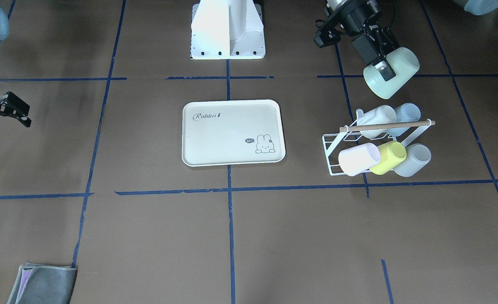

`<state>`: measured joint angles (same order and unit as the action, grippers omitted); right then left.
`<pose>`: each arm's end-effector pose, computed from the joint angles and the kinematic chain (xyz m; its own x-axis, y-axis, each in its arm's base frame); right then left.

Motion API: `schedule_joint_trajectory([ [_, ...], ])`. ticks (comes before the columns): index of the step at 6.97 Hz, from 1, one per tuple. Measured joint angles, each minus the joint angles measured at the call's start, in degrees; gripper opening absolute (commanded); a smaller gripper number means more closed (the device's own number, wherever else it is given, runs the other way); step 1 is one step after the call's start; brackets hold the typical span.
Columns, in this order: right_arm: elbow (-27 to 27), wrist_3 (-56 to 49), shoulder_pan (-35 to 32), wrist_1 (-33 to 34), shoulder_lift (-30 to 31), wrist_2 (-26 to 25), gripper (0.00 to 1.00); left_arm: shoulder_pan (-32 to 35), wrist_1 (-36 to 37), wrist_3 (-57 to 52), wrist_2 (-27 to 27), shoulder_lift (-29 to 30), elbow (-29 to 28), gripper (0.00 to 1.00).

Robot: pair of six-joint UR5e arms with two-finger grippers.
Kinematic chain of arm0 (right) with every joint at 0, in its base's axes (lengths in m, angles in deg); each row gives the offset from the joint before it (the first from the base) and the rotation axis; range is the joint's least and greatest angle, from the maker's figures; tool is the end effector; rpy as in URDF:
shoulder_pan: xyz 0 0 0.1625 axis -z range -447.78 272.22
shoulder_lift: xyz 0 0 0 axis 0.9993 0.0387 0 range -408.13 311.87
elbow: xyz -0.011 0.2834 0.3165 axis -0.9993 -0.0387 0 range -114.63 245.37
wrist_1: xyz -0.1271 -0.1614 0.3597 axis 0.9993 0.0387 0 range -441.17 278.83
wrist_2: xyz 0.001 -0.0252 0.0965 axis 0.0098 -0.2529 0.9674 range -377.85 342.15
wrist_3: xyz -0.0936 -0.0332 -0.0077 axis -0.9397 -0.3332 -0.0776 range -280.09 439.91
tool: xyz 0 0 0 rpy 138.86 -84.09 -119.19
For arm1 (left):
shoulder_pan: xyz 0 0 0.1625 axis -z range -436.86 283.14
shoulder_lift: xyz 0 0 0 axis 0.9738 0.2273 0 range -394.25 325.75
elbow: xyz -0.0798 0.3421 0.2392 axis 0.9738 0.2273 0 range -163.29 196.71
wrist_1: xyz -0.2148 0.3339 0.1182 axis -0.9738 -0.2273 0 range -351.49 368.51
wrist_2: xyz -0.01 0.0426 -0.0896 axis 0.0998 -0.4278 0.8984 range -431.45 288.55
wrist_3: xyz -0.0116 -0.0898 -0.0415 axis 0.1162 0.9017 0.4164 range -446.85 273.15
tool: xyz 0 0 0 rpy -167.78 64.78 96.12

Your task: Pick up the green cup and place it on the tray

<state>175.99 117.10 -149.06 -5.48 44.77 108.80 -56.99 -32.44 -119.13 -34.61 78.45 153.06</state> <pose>-0.1655 -0.4555 0.4823 0.6855 -0.0791 0.7237 -0.0087 0.9931 0.1167 0.3211 -0.3426 0.2103 -0.0819 0.5687 0.8185 -0.9935 0.0186 -0.1123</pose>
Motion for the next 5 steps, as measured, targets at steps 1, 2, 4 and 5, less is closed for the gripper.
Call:
schedule_joint_trajectory([
  [1, 0.0, 0.0, -0.1, 0.0, 0.0, 0.0, 1.00, 0.3, -4.5, 4.3, 2.6, 0.6, 0.6, 0.07],
  [2, 0.0, 0.0, -0.1, 0.0, -0.1, 0.0, 1.00, 0.4, -9.4, 9.8, 5.1, 0.8, 0.7, 0.05],
  [4, 0.1, 0.0, -0.3, -0.1, -0.1, 0.0, 1.00, 0.1, -19.9, 24.8, 9.3, 1.0, 0.0, 0.04],
  [5, 0.1, 0.0, -0.3, -0.1, -0.2, 0.0, 1.00, 0.0, -25.9, 31.9, 10.3, 1.1, -1.8, 0.04],
])
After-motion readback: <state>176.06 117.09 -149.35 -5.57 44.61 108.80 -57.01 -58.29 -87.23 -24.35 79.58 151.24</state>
